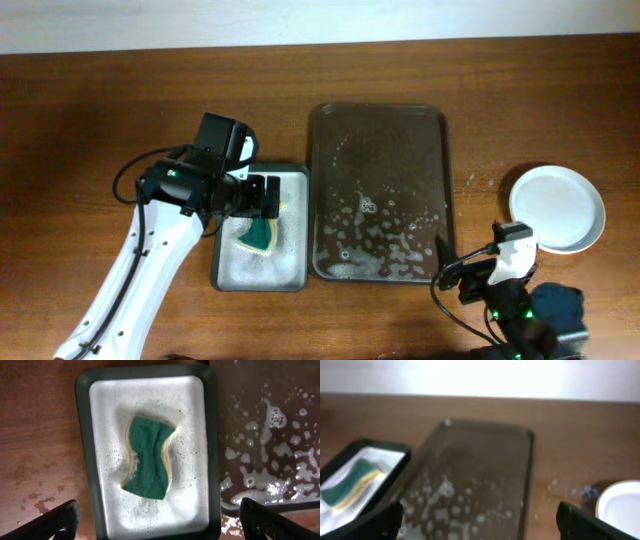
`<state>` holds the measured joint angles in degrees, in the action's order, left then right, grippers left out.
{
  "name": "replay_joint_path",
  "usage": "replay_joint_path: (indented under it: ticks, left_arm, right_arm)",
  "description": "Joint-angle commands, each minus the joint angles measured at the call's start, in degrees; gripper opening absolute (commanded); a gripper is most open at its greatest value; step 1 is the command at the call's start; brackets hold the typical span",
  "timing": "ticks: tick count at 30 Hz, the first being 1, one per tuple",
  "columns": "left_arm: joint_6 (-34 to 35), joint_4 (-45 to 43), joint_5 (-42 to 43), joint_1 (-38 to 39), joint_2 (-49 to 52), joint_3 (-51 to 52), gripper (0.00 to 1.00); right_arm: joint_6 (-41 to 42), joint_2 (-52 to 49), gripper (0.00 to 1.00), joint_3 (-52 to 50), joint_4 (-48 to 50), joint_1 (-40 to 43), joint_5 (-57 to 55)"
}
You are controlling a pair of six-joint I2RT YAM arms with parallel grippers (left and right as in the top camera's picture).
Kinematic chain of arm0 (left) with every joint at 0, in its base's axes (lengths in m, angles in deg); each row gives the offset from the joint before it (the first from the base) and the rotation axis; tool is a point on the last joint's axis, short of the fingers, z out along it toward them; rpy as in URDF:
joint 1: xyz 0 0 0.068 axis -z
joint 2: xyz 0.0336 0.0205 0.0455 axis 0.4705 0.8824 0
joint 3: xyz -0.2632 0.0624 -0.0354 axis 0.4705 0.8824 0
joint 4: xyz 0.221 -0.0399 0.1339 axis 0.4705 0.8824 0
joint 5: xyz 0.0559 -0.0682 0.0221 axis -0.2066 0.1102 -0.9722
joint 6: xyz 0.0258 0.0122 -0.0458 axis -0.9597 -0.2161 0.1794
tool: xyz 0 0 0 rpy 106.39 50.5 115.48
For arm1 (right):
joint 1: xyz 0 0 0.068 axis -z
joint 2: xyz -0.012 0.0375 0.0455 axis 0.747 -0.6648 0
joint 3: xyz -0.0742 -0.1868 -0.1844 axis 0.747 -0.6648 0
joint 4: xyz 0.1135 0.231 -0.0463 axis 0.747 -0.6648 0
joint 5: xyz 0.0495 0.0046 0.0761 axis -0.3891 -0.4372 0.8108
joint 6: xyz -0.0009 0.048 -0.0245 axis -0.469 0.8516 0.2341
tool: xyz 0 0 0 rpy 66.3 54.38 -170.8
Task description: Clean dirty plates on tray and stack at the side
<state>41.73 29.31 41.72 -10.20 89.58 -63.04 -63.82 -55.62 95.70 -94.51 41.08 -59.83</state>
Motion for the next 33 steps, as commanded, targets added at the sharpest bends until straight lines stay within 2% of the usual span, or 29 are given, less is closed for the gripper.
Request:
replay_joint_path:
  ticks: [1,5,7,19,22,24,26,28,29,31,33]
  left_arm:
    - [-0.31,-0.17,0.17,-0.15,-0.35,-0.46,1.00]
    - [-0.31,-0.17,0.17,-0.15,-0.35,-0.46,1.00]
    - [-0.31,-0.17,0.17,-0.15,-0.35,-0.46,1.00]
    - [-0.31,-0.20,0.17,0.13,-1.92,-0.42,1.00]
    - [-0.35,0.39,-4.68,0.81,-15.72,1.16,1.00]
    - [-0.35,-6.99,-7.91,0.72,-25.94,5.81,1.00]
    - [-0.33,-18.51,-8.66,-2.80,-40.87,16.37,1.00]
    - [-0.33,-24.74,-8.44,-6.71,-51.49,25.11,1.00]
    - [-0.37,-29.31,-7.50,-10.10,-61.35,33.88,1.00]
    - [-0.48,-33.68,-5.68,-12.72,-70.97,43.85,1.00]
    - [-3.30,-42.14,-2.25,-12.96,-77.88,52.87,1.00]
  right_arm:
    - [-0.15,9.60,0.99,-11.17,7.96,-0.42,-2.16]
    - [-0.15,11.13,0.99,-20.63,22.12,-0.42,-2.36]
    - [-0.13,11.13,0.99,-26.91,32.81,-0.42,-2.36]
    - [-0.15,10.95,0.99,-26.73,30.27,-0.35,-2.36]
    - [-0.15,10.95,0.99,-26.73,30.27,-0.35,-2.36]
    - [-0.15,10.95,0.99,-26.73,30.27,-0.35,-2.36]
    - [-0.15,10.95,0.99,-26.73,30.27,-0.35,-2.36]
    - [-0.15,10.95,0.99,-26.73,30.27,-0.35,-2.36]
    - [-0.15,10.95,0.99,-26.73,30.27,-0.35,-2.36]
    - [-0.15,10.95,0.99,-26.73,30.27,-0.35,-2.36]
    - [-0.15,10.95,0.99,-26.73,30.27,-0.35,-2.36]
